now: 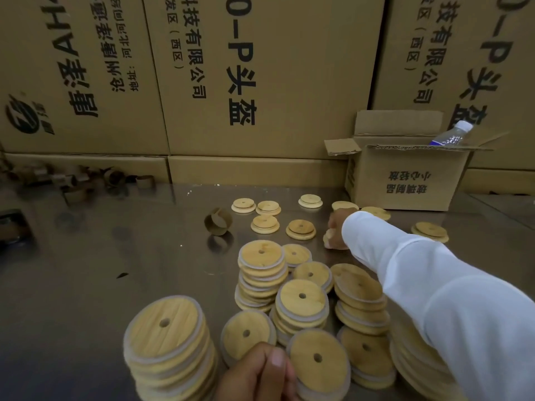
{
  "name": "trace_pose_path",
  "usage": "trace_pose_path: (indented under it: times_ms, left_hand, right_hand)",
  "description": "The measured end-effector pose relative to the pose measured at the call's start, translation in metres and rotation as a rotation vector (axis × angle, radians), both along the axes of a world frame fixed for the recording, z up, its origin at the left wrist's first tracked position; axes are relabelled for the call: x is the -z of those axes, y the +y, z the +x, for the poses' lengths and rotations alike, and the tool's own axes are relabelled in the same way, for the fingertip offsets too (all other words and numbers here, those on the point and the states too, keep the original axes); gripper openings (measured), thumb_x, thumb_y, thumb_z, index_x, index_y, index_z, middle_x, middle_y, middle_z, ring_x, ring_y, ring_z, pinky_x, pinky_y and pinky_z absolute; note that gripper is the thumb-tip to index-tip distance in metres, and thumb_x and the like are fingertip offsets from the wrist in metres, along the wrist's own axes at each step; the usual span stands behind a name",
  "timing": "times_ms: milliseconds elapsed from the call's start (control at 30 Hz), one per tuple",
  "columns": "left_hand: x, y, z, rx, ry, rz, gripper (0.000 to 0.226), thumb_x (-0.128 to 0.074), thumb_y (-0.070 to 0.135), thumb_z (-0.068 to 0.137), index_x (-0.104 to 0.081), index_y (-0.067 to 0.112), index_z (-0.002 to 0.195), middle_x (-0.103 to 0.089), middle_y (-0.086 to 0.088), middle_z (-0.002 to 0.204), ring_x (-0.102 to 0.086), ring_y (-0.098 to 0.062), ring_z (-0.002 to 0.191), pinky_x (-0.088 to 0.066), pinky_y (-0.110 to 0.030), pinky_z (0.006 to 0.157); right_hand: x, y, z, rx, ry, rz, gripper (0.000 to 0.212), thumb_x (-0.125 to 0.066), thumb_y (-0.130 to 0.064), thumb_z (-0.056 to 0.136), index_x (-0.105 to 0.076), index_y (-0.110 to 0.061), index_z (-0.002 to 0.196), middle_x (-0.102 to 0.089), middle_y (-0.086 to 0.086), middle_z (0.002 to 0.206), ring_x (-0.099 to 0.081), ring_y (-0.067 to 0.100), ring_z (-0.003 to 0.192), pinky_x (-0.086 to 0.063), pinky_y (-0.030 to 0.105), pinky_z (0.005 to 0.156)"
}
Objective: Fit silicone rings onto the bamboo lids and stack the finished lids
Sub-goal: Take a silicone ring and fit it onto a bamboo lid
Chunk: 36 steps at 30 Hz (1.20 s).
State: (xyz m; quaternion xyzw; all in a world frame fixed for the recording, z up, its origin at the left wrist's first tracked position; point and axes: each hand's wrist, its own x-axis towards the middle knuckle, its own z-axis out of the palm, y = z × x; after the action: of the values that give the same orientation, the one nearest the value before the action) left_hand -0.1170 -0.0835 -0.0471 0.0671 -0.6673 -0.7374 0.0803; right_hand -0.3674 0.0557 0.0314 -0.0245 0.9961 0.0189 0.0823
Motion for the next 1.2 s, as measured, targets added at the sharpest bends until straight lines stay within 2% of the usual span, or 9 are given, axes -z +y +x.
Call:
trace_pose_path:
  times_ms: [167,367,500,633,767,900,967,1033,1200]
  left_hand:
    - [-0.007,-0.002,0.004,0.024,0.078,-0.053,0.043,-0.044,0.006,0.092,-0.056,0.009,0.051,-0.051,-0.005,0.043,-0.048,-0.013,0.037,-0.037,-0.018,0.037]
    - [-0.014,0.006,0.009,-0.004,0.097,0.071,0.036,-0.038,0.003,0.095,-0.053,0.001,0.062,-0.048,0.001,0.042,-0.047,-0.008,0.037,-0.037,-0.017,0.036]
    - [-0.018,0.007,0.014,0.014,0.078,0.192,0.038,-0.039,0.023,0.094,-0.061,0.003,0.07,-0.058,-0.002,0.048,-0.055,-0.011,0.042,-0.043,-0.019,0.041]
    - [-0.021,0.003,0.025,0.092,0.112,0.155,0.043,-0.043,0.047,0.07,-0.071,0.014,0.066,-0.069,-0.006,0.061,-0.065,-0.014,0.053,-0.052,-0.022,0.047]
    - [-0.018,-0.001,0.035,0.176,0.198,-0.062,0.022,-0.067,0.027,0.067,-0.069,0.01,0.08,-0.071,-0.007,0.071,-0.067,-0.02,0.065,-0.054,-0.03,0.055]
    - [-0.021,-0.004,0.034,0.099,0.179,-0.105,0.007,-0.061,0.002,0.082,-0.066,0.008,0.082,-0.069,-0.007,0.071,-0.065,-0.018,0.067,-0.053,-0.025,0.06]
    - [-0.025,-0.008,0.032,0.04,0.146,-0.001,0.008,-0.058,0.003,0.085,-0.064,0.008,0.083,-0.068,-0.006,0.069,-0.064,-0.017,0.062,-0.053,-0.024,0.054]
    - [-0.027,-0.013,0.032,0.019,0.145,0.101,0.008,-0.056,0.004,0.086,-0.063,0.007,0.084,-0.069,-0.001,0.063,-0.065,-0.012,0.057,-0.053,-0.022,0.048]
    - [-0.027,-0.018,0.034,0.036,0.148,0.209,0.011,-0.052,0.003,0.087,-0.062,0.007,0.083,-0.068,-0.002,0.064,-0.066,-0.009,0.057,-0.051,-0.022,0.046]
  right_hand:
    - [-0.035,0.002,0.043,-0.115,0.189,-0.21,0.052,-0.065,-0.041,0.079,-0.052,-0.024,0.126,-0.056,0.003,0.122,-0.056,0.025,0.106,-0.048,0.032,0.085]
    - [-0.046,0.016,0.157,-0.459,0.381,-0.519,0.064,-0.076,-0.04,0.069,-0.047,-0.033,0.126,-0.048,-0.007,0.118,-0.048,0.016,0.111,-0.041,0.03,0.091]
    - [-0.013,0.023,0.23,-0.59,0.444,-0.611,0.072,-0.079,-0.034,0.065,-0.044,-0.036,0.127,-0.044,-0.017,0.122,-0.039,0.006,0.117,-0.036,0.023,0.097]
    - [0.032,0.017,0.274,-0.59,0.517,-0.712,0.071,-0.077,-0.034,0.064,-0.042,-0.039,0.126,-0.036,-0.029,0.114,-0.033,-0.003,0.114,-0.026,0.007,0.093]
    - [0.053,0.013,0.285,-0.556,0.552,-0.786,0.073,-0.075,-0.035,0.064,-0.034,-0.048,0.123,-0.035,-0.031,0.114,-0.033,-0.004,0.113,-0.026,0.007,0.093]
    - [0.069,0.009,0.287,-0.375,0.506,-0.897,0.092,-0.078,-0.038,0.064,-0.015,-0.057,0.128,-0.035,-0.03,0.118,-0.033,-0.009,0.114,-0.029,0.009,0.094]
    - [0.076,0.01,0.287,-0.264,0.451,-0.9,0.081,-0.076,-0.038,0.068,-0.028,-0.041,0.134,-0.039,-0.021,0.121,-0.037,-0.003,0.116,-0.031,0.014,0.096]
    - [0.079,0.011,0.288,-0.307,0.433,-0.792,0.049,-0.068,-0.041,0.077,-0.051,-0.029,0.12,-0.04,-0.016,0.114,-0.039,0.003,0.115,-0.03,0.013,0.092]
    - [0.08,0.01,0.29,-0.338,0.39,-0.711,0.019,-0.058,-0.045,0.083,-0.065,-0.032,0.094,-0.042,-0.018,0.092,-0.038,0.002,0.096,-0.03,0.009,0.076]
